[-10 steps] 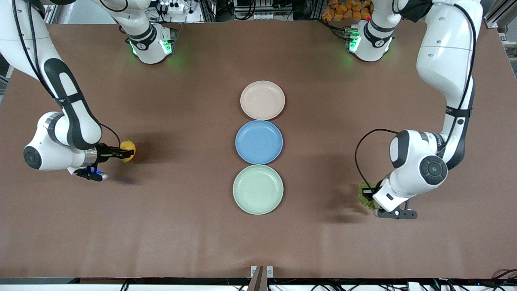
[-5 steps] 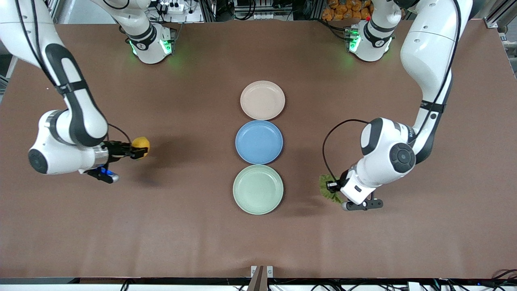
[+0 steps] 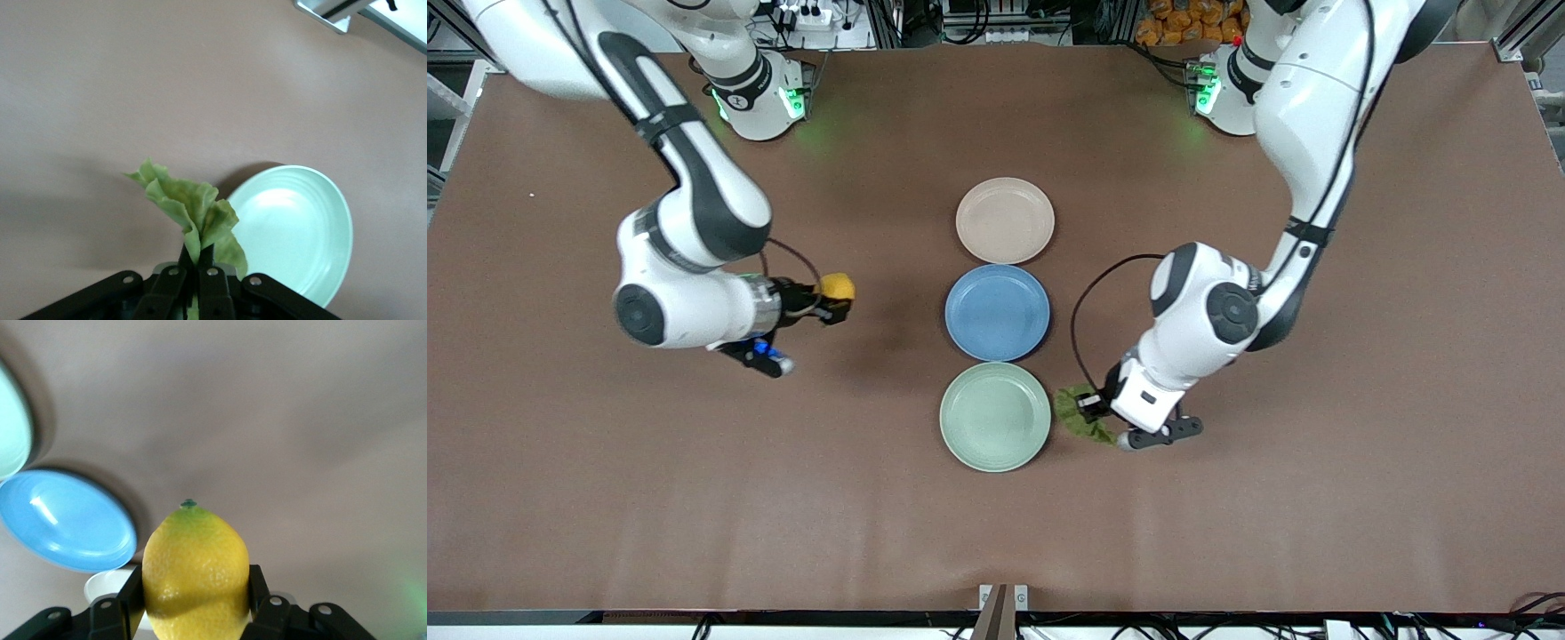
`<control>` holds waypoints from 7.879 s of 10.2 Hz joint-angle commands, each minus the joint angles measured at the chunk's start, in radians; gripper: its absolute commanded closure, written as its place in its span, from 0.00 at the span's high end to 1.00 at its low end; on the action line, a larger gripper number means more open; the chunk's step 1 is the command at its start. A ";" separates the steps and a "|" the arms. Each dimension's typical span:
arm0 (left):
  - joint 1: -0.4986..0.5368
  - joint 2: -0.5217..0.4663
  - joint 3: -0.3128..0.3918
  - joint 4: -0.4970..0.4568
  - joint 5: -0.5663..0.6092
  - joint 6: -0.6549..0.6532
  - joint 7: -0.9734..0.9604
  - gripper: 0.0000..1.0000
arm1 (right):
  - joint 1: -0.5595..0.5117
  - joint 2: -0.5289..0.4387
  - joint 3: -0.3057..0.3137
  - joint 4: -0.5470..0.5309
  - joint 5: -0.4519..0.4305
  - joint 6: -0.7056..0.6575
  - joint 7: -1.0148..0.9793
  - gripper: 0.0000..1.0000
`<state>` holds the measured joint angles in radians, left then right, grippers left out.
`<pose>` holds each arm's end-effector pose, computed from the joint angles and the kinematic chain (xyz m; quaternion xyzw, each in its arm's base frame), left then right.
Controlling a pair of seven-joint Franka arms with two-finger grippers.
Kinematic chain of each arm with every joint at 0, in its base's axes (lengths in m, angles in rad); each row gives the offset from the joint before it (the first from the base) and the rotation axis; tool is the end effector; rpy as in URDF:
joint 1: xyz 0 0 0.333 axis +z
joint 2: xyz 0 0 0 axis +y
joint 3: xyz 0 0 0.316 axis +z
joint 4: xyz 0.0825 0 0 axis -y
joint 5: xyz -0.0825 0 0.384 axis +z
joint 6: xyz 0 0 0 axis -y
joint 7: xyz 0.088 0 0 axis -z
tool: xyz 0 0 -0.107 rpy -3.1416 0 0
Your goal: Place lemon and lettuce in plates
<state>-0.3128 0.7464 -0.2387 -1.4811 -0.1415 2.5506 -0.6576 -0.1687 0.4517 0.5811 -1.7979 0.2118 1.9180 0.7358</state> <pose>0.6566 -0.3580 0.2774 0.9674 0.1463 0.0675 0.1956 0.5676 0.2365 0.3206 -0.9446 0.2103 0.2271 0.1094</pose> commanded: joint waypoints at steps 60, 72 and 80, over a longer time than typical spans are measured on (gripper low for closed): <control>0.396 -0.694 0.021 0.005 0.142 -0.969 0.424 1.00 | 0.112 -0.410 -0.497 0.327 -0.256 -0.316 -0.412 1.00; 0.347 -0.690 0.090 0.015 0.163 -0.971 0.464 1.00 | 0.127 -0.401 -0.497 0.331 -0.253 -0.346 -0.412 1.00; 0.354 -0.691 0.091 0.018 0.158 -0.989 0.475 1.00 | 0.124 -0.396 -0.497 0.328 -0.252 -0.346 -0.412 1.00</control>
<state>0.0410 0.0732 -0.1518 -1.4544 0.0160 1.5740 -0.1961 -0.0519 0.0650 0.0946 -1.4589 -0.0492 1.5759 0.3286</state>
